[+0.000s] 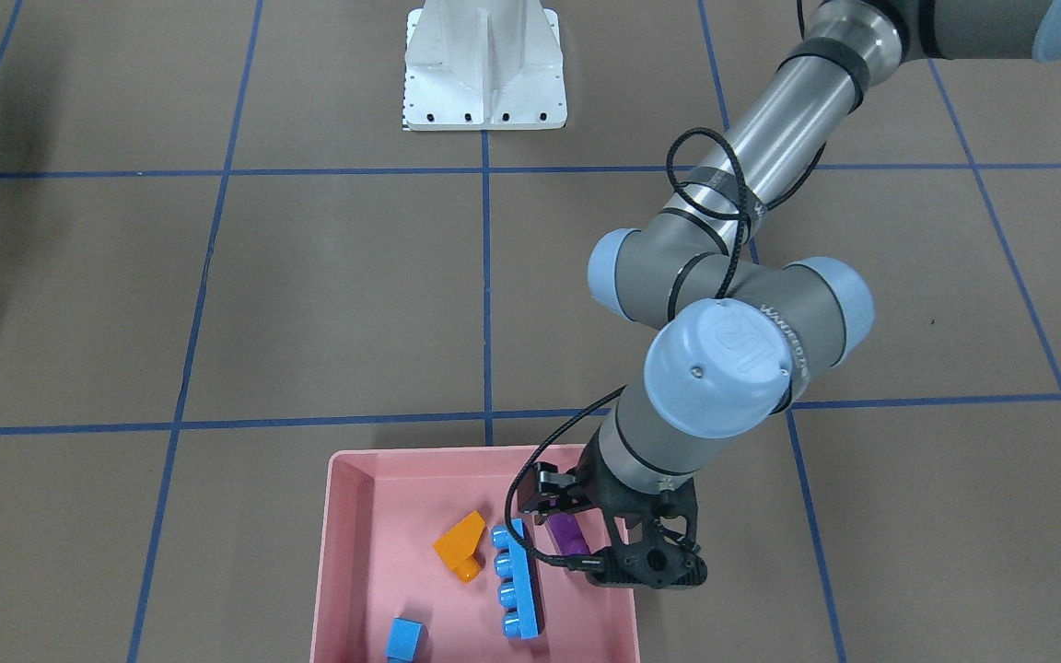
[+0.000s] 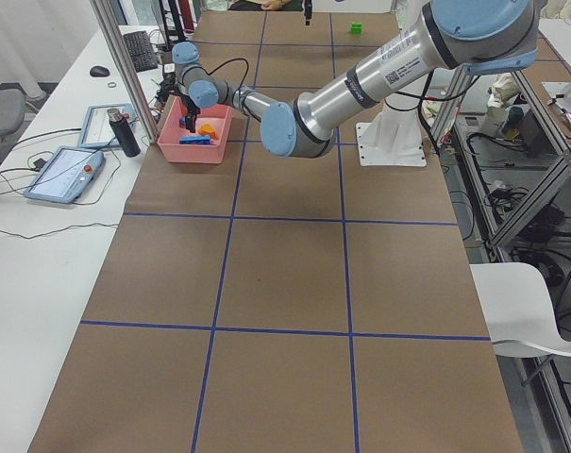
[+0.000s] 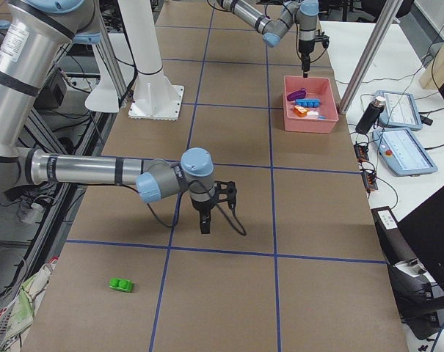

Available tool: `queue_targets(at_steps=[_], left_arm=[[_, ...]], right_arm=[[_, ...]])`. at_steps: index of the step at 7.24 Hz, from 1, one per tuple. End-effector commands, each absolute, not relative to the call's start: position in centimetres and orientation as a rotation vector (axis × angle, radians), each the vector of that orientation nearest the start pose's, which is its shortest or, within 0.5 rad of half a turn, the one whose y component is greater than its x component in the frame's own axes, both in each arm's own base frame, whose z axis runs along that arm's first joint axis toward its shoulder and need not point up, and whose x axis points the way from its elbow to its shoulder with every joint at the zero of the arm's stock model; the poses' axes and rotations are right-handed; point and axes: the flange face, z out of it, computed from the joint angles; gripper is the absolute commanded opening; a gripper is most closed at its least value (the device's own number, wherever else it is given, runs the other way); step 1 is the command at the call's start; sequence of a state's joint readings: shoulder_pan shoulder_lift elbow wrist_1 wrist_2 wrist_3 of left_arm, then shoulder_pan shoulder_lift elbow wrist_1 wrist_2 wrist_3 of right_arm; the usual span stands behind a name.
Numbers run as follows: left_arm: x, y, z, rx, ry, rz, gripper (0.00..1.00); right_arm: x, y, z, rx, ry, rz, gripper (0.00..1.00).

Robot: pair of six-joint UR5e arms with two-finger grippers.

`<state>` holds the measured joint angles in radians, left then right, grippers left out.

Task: Put all blocks into box

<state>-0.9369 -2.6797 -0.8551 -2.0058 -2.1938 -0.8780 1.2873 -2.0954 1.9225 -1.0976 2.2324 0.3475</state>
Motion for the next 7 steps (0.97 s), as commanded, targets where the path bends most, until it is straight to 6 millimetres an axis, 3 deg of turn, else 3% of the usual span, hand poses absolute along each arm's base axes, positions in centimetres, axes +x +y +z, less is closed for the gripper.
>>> queue_targets(at_steps=[1, 2, 3, 4, 6, 7], left_arm=[[39.4, -73.7, 24.9, 0.198, 0.929, 0.201, 1.00], [37.0, -73.6, 26.8, 0.209, 0.896, 0.251, 1.00], [36.2, -73.3, 27.3, 0.209, 0.887, 0.255, 1.00], [36.1, -73.1, 27.8, 0.208, 0.885, 0.254, 1.00], [36.1, -72.5, 28.0, 0.212, 0.888, 0.259, 1.00], [36.0, -71.9, 28.6, 0.211, 0.888, 0.257, 1.00]], right_arm=[[2.1, -19.5, 73.1, 0.046, -0.721, -0.019, 0.99], [3.0, -15.2, 78.4, 0.028, -0.752, -0.020, 0.99], [4.0, -11.0, 82.6, 0.032, -0.763, -0.011, 0.99], [4.7, -8.3, 84.8, 0.014, -0.763, -0.006, 0.99], [4.9, -7.7, 85.0, -0.002, -0.765, 0.012, 0.99], [4.8, -7.7, 85.0, -0.003, -0.766, 0.013, 0.92]])
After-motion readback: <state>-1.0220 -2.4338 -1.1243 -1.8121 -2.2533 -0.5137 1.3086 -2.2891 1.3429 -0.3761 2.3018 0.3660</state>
